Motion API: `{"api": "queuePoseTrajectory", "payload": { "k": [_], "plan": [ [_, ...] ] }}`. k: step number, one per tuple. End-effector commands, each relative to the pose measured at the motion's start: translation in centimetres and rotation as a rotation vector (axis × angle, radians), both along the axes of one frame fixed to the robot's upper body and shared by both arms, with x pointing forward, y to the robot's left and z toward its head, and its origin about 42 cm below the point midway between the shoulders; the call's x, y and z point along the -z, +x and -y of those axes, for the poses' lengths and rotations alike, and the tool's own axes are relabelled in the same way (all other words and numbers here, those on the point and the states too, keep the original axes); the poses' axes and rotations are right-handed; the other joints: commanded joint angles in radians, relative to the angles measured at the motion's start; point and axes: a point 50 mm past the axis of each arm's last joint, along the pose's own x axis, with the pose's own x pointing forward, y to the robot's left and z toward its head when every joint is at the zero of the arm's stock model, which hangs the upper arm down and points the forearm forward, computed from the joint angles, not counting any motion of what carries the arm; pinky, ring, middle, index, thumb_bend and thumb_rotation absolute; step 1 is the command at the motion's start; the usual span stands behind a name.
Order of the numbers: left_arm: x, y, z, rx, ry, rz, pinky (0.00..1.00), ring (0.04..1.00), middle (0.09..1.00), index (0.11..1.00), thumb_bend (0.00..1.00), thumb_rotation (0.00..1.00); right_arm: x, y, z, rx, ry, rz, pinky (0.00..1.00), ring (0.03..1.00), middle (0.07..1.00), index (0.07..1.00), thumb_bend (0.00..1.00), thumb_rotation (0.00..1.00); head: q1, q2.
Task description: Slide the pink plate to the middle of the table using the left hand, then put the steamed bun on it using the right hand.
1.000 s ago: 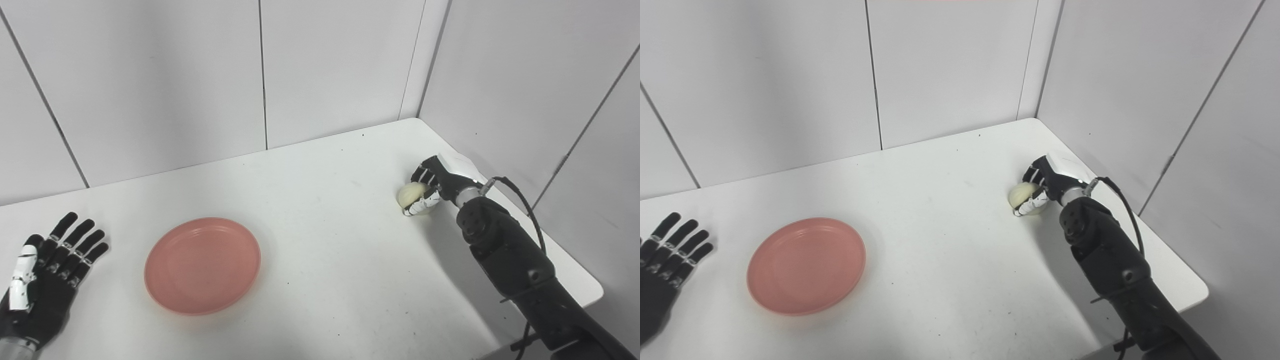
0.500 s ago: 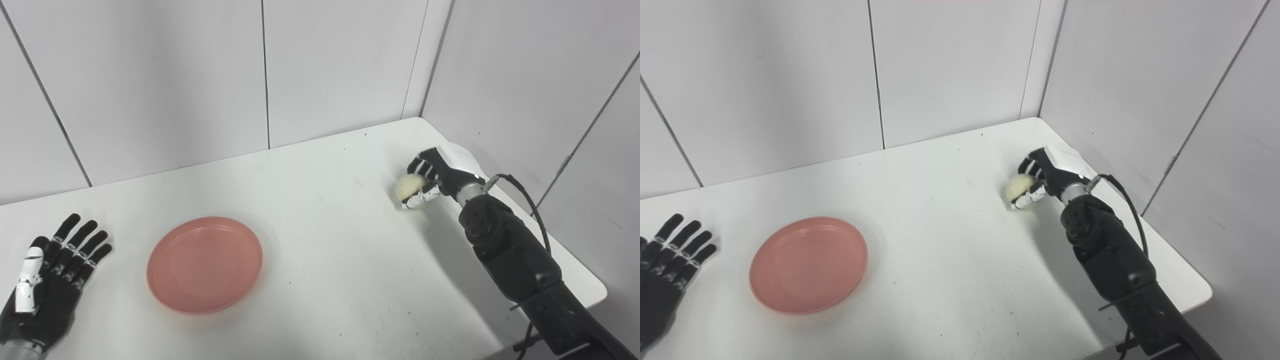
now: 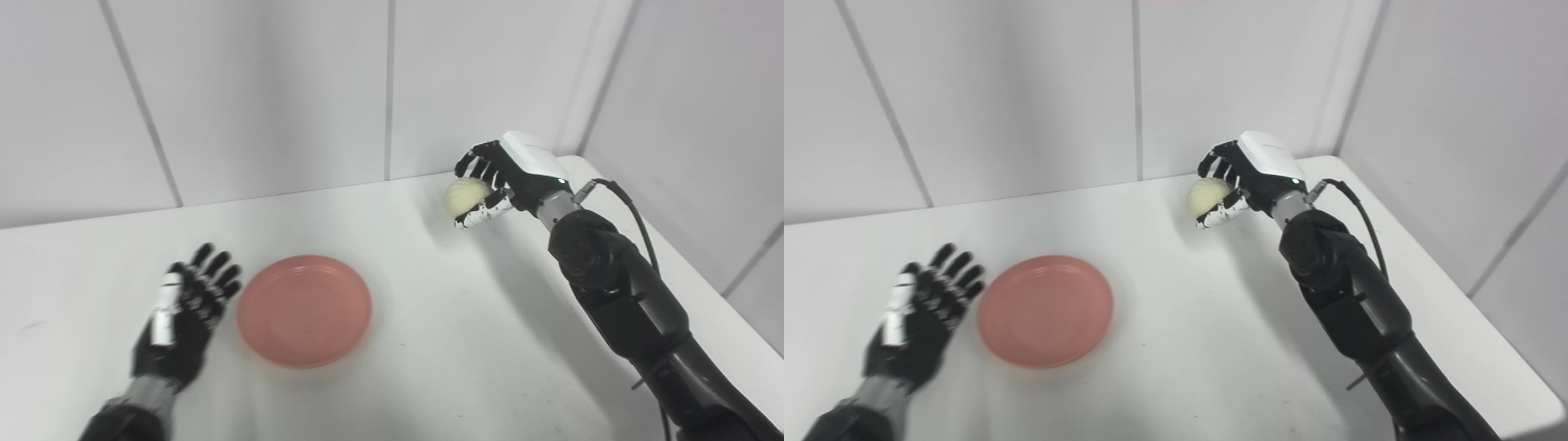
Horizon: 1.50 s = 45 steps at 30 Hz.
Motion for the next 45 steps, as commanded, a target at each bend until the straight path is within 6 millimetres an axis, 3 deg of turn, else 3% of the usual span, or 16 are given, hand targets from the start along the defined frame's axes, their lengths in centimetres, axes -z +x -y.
{"api": "queuePoseTrajectory", "payload": {
  "k": [1,10,17,25,33,45],
  "plan": [
    [3.2,-1.5,0.7,-0.007,0.062,-0.195,1.0,0.969,0.974,0.987,0.39,1.0,-2.8,0.9,-1.7,-0.081,-0.037,0.072,0.37,0.428,0.446,0.533,0.52,0.0,0.04,0.003],
    [2.9,-1.2,3.4,-0.01,0.08,-0.197,1.0,0.956,0.959,0.985,0.38,1.0,-3.0,1.7,-8.4,-0.29,-0.038,0.055,0.37,0.426,0.451,0.521,0.52,0.0,0.156,0.027],
    [2.7,-1.0,4.4,-0.019,0.074,-0.206,0.98,0.941,0.943,0.971,0.37,1.0,-2.9,1.5,-12.2,-0.366,0.005,0.015,0.37,0.432,0.45,0.521,0.52,0.0,0.171,0.038],
    [2.4,-0.9,4.7,-0.031,0.097,-0.204,0.95,0.919,0.922,0.951,0.37,1.0,-1.0,1.4,-15.3,-0.43,0.009,-0.04,0.37,0.436,0.451,0.517,0.52,0.0,0.172,0.05],
    [2.2,-0.8,4.7,-0.034,0.094,-0.207,0.95,0.914,0.919,0.948,0.37,1.0,1.8,1.5,-16.8,-0.494,-0.014,-0.089,0.39,0.444,0.458,0.517,0.52,0.0,0.159,0.065],
    [1.8,-1.0,4.6,-0.027,0.09,-0.205,0.96,0.921,0.924,0.95,0.38,1.0,3.3,1.2,-16.8,-0.485,-0.054,-0.139,0.37,0.436,0.445,0.525,0.52,0.0,0.152,0.084]
  ]
}}
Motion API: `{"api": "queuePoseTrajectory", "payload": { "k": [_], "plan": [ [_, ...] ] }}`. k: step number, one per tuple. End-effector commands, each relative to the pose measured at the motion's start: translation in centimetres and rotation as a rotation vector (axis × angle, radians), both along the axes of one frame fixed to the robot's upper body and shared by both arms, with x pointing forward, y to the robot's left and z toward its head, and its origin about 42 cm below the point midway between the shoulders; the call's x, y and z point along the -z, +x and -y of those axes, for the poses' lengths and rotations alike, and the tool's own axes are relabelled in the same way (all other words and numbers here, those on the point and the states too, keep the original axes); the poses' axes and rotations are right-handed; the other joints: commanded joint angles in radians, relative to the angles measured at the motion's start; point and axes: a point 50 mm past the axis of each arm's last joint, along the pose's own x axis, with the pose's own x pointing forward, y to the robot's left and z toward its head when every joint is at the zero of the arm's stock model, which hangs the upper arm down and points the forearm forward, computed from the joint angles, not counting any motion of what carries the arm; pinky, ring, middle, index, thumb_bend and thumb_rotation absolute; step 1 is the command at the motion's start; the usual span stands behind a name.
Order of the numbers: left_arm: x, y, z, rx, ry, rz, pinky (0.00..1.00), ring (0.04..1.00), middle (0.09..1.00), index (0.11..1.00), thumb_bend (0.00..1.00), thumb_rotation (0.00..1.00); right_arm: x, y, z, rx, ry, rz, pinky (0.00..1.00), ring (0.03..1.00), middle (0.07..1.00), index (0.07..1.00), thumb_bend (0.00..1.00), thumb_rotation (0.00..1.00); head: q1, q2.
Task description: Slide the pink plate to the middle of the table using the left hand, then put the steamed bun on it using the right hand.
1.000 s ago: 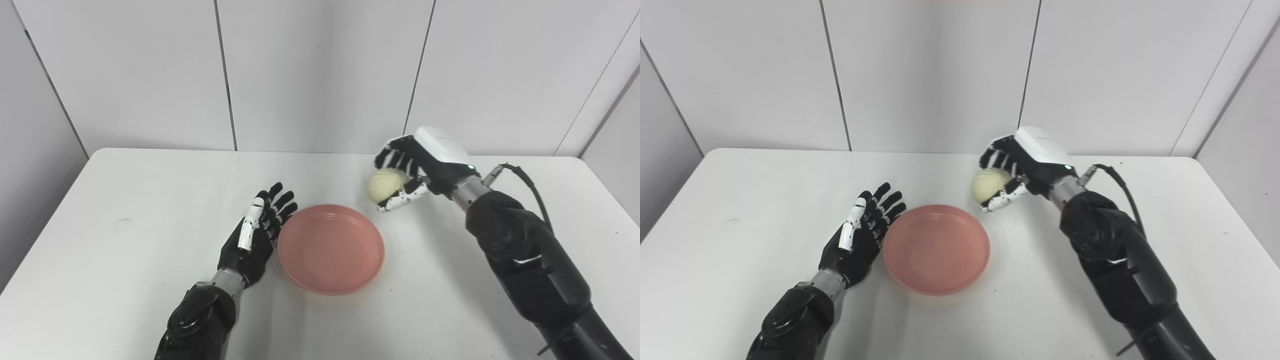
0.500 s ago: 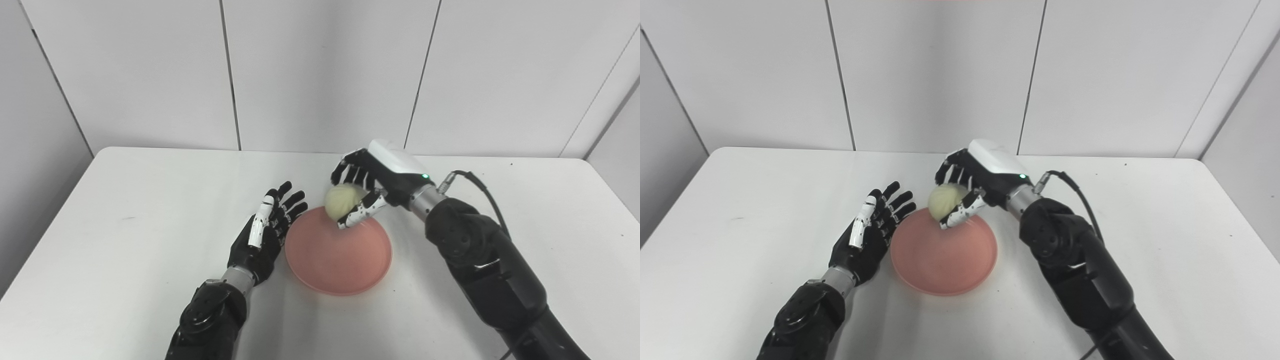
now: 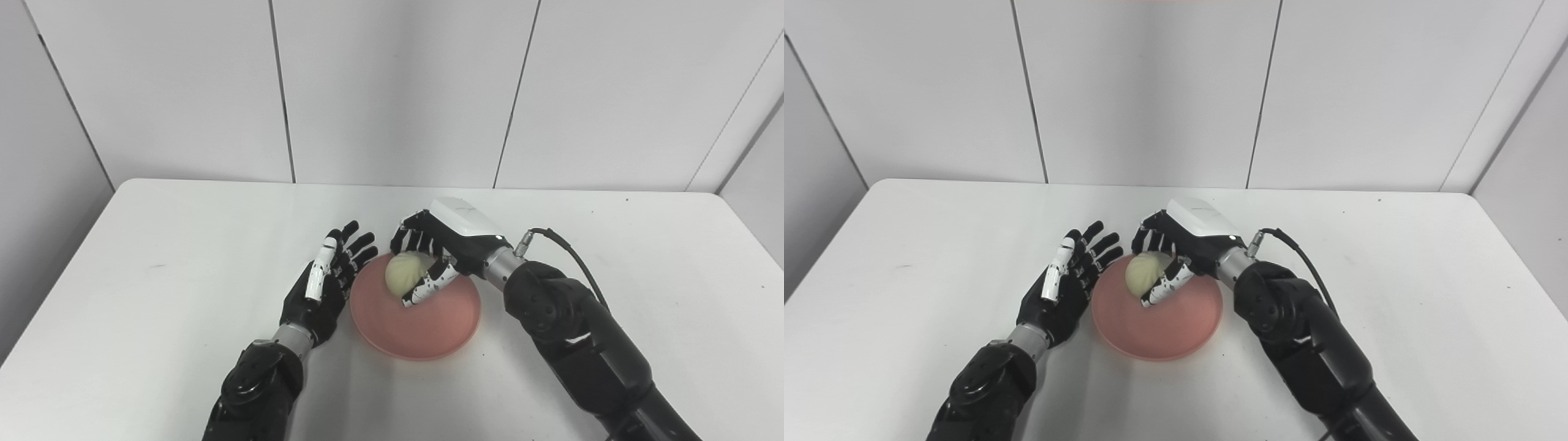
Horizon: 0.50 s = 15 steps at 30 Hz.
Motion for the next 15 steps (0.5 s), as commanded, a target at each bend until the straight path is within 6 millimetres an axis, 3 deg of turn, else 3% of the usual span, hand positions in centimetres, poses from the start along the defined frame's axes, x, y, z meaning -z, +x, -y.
{"api": "queuePoseTrajectory", "payload": {
  "k": [1,15],
  "plan": [
    [3.0,-1.3,-0.3,-0.003,0.046,-0.159,0.96,0.923,0.926,0.951,0.38,1.0,-1.7,0.2,-0.5,-0.028,-0.005,0.059,0.37,0.439,0.444,0.526,0.52,0.0,0.0,0.001],
    [2.7,-1.3,-0.5,-0.003,0.055,-0.152,0.95,0.921,0.925,0.951,0.38,1.0,-0.2,0.4,-0.9,0.001,-0.075,0.027,0.36,0.441,0.44,0.524,0.52,0.0,-0.005,0.013]
  ]
}}
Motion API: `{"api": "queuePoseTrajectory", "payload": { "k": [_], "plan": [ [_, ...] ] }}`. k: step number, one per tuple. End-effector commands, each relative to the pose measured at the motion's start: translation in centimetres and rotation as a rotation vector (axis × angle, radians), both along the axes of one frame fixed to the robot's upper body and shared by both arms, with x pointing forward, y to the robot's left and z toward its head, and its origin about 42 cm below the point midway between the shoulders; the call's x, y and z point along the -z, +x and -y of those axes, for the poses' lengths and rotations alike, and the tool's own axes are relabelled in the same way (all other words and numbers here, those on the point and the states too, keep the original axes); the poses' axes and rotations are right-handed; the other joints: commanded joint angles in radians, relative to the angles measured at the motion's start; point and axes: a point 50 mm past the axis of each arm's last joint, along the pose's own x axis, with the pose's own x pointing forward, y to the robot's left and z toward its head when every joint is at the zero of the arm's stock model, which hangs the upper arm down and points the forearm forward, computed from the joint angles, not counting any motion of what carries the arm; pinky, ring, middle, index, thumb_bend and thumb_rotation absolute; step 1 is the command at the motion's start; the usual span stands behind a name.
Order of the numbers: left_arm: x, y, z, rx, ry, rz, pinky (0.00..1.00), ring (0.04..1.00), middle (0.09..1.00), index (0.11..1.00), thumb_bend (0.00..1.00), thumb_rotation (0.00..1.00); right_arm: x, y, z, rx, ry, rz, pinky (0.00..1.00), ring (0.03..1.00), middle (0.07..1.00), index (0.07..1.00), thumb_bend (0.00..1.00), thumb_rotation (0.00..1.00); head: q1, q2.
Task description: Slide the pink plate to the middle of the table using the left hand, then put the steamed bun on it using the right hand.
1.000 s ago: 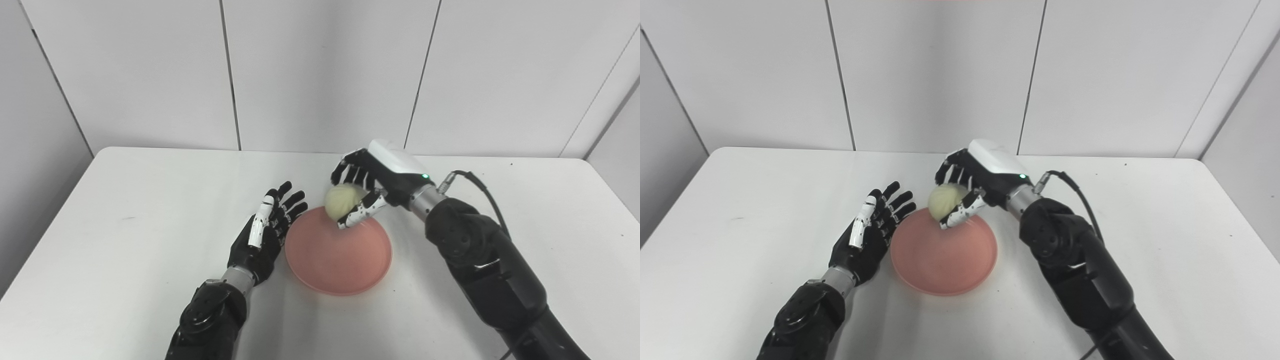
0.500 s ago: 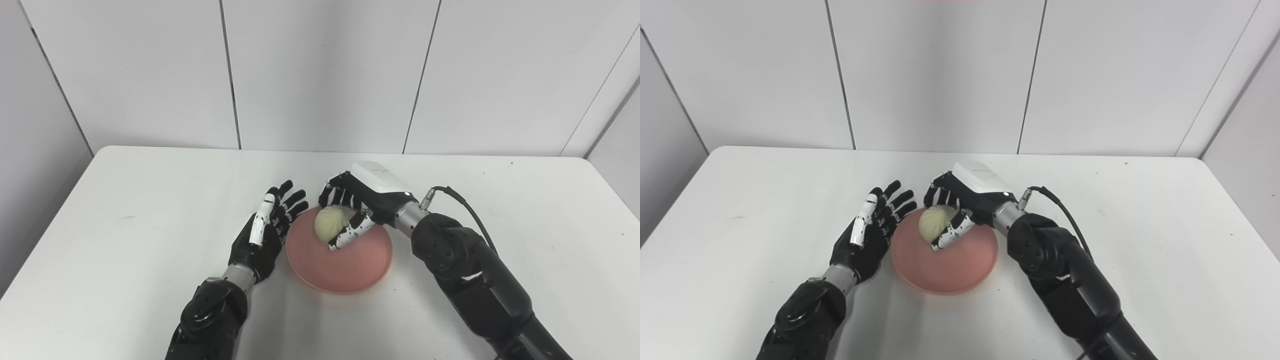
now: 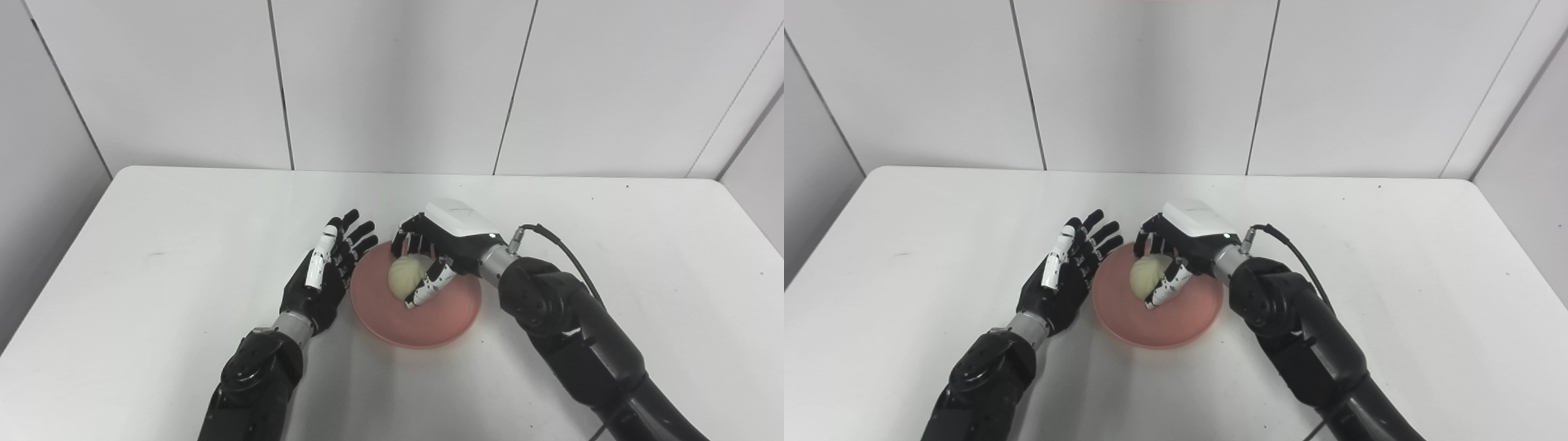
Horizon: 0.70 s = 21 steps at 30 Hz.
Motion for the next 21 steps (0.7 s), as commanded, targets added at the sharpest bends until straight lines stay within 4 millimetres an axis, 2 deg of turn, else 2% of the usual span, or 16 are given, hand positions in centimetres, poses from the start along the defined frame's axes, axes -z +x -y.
{"api": "queuePoseTrajectory", "payload": {
  "k": [1,10,11,12,15,16,17,19,21],
  "plan": [
    [2.9,-1.2,-0.4,-0.006,0.053,-0.146,0.95,0.922,0.926,0.952,0.38,1.0,-1.2,0.4,-0.6,-0.009,0.009,0.048,0.37,0.446,0.443,0.523,0.52,0.0,0.001,-0.001],
    [2.9,-1.1,-0.3,-0.005,0.052,-0.145,0.95,0.921,0.925,0.95,0.38,1.0,-0.3,0.0,-1.2,-0.038,-0.055,0.019,0.4,0.48,0.458,0.524,0.52,0.0,0.003,0.002],
    [2.9,-1.1,-0.2,-0.006,0.052,-0.146,0.95,0.92,0.924,0.949,0.39,1.0,-0.3,0.0,-1.3,-0.048,-0.073,0.021,0.43,0.503,0.49,0.517,0.52,0.03,0.003,0.002],
    [2.9,-1.1,-0.2,-0.006,0.051,-0.146,0.95,0.92,0.924,0.949,0.39,1.0,-0.4,-0.1,-1.3,-0.057,-0.087,0.025,0.47,0.55,0.578,0.502,0.52,0.11,0.003,0.003],
    [2.9,-1.1,-0.2,-0.006,0.051,-0.149,0.95,0.92,0.924,0.95,0.39,1.0,-0.7,-0.3,-1.3,-0.07,-0.092,0.029,0.5,0.576,0.622,0.496,0.52,0.14,0.003,0.003],
    [2.9,-1.1,-0.2,-0.007,0.051,-0.15,0.94,0.919,0.922,0.946,0.39,1.0,-1.0,-0.5,-1.3,-0.073,-0.089,0.027,0.5,0.597,0.656,0.644,0.62,0.19,0.003,0.003],
    [2.9,-1.2,-0.2,-0.007,0.05,-0.152,0.94,0.918,0.922,0.944,0.39,1.0,-1.2,-0.6,-1.3,-0.075,-0.088,0.024,0.5,0.608,0.674,0.72,0.68,0.22,0.003,0.003],
    [2.8,-1.2,-0.2,-0.003,0.045,-0.149,0.94,0.92,0.926,0.945,0.39,1.0,-1.7,-0.8,-1.3,-0.082,-0.095,0.016,0.49,0.609,0.689,0.78,0.73,0.27,0.004,0.003],
    [2.8,-1.2,-0.2,0.0,0.043,-0.146,0.94,0.923,0.929,0.945,0.39,1.0,-2.1,-1.0,-1.3,-0.085,-0.102,0.007,0.53,0.669,0.75,0.801,0.75,0.3,0.004,0.003]
  ]
}}
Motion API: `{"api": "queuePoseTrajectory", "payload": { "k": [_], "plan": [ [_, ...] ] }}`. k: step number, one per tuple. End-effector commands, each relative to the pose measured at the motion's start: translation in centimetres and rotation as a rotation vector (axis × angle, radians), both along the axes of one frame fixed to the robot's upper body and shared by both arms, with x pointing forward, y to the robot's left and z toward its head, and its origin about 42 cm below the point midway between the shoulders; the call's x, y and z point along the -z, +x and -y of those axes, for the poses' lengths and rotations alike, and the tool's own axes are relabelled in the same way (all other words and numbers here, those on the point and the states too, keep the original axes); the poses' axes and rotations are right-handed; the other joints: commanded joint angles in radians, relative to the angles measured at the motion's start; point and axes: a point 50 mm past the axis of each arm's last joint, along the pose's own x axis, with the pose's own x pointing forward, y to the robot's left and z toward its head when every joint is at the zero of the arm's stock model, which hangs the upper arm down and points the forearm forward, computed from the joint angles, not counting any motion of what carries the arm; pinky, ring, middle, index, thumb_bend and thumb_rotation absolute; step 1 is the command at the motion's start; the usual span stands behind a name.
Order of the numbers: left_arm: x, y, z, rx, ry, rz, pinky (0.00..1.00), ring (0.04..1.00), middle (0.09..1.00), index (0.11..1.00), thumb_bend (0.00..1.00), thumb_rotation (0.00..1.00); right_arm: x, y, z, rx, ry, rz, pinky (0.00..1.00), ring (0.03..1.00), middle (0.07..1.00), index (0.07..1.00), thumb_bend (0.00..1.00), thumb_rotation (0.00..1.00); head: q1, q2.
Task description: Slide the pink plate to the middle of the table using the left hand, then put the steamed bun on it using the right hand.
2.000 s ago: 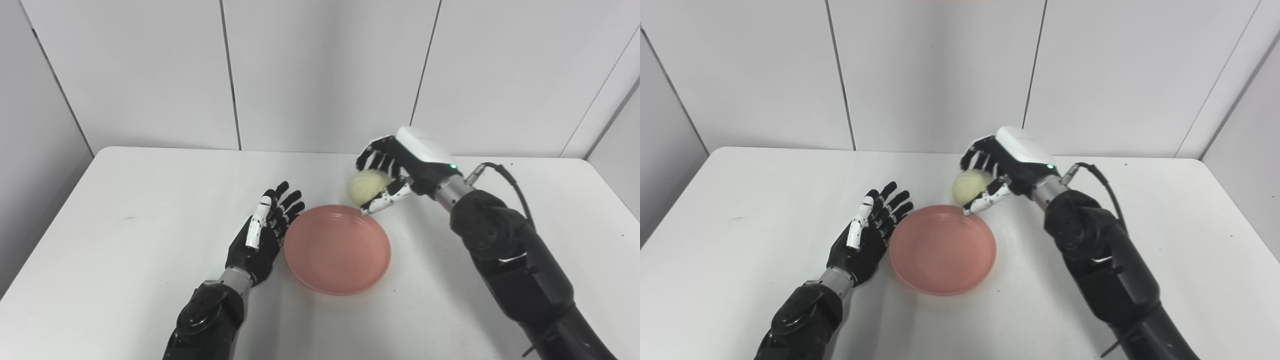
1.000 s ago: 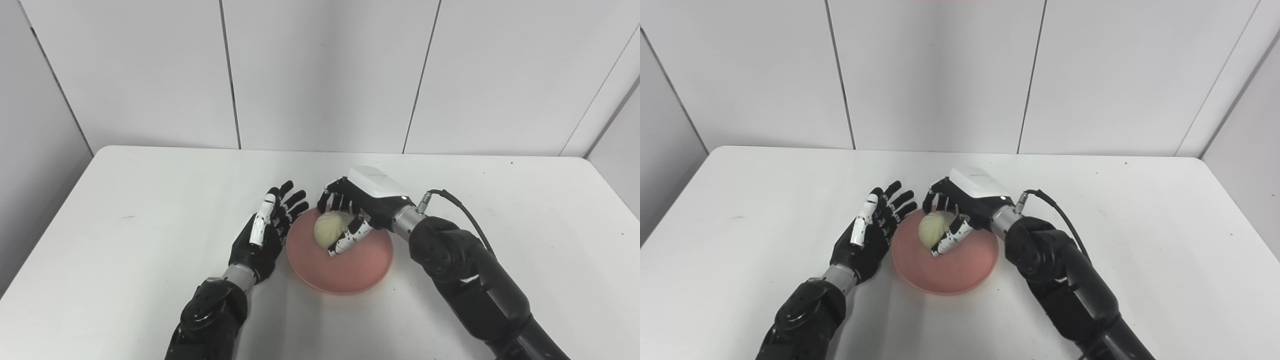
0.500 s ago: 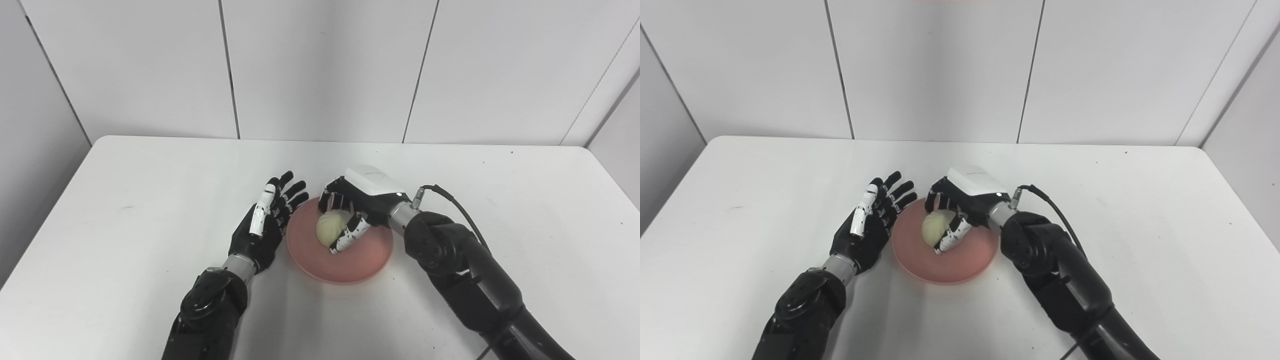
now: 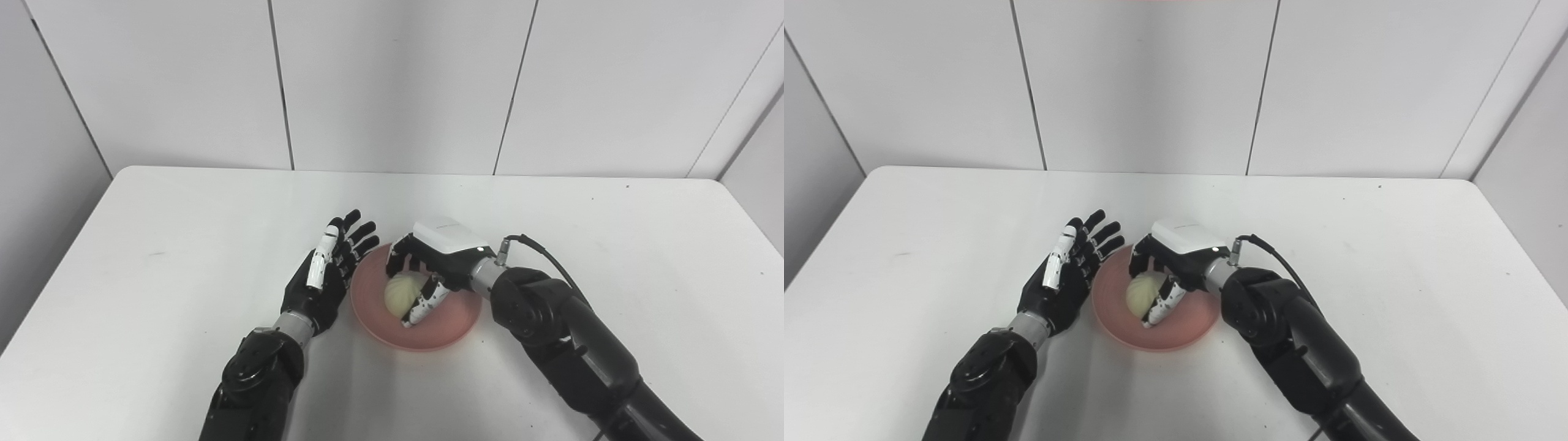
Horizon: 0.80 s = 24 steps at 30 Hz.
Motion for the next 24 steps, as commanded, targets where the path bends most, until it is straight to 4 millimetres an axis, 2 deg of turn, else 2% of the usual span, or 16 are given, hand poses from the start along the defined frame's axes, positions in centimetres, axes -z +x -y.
{"api": "queuePoseTrajectory", "payload": {
  "k": [1,4,9,20,24],
  "plan": [
    [2.9,-1.2,-0.3,0.001,0.037,-0.144,0.94,0.923,0.929,0.945,0.39,1.0,-2.7,0.3,-0.3,-0.012,0.008,0.055,0.54,0.675,0.755,0.802,0.75,0.3,0.001,0.0],
    [2.9,-1.2,-0.4,0.004,0.042,-0.141,0.94,0.931,0.935,0.95,0.38,1.0,-3.2,0.0,-0.3,-0.012,-0.021,0.046,0.64,0.774,0.836,0.844,0.79,0.34,0.001,0.001],
    [2.9,-1.2,-0.4,-0.002,0.037,-0.146,0.94,0.941,0.936,0.951,0.38,1.0,-4.1,-0.5,-0.3,-0.013,-0.046,0.047,0.72,0.835,0.886,0.89,0.84,0.47,0.001,0.002],
    [2.9,-1.1,-0.4,-0.019,0.05,-0.14,0.91,0.9,0.905,0.922,0.39,1.0,-8.0,-2.2,0.4,0.006,-0.063,0.111,0.72,0.857,0.911,0.914,0.87,0.49,-0.004,0.0],
    [3.0,-1.1,-0.5,-0.015,0.046,-0.133,0.93,0.902,0.907,0.916,0.39,1.0,-9.4,-2.8,1.0,0.014,-0.013,0.147,0.72,0.848,0.902,0.903,0.89,0.5,-0.005,0.0]
  ]
}}
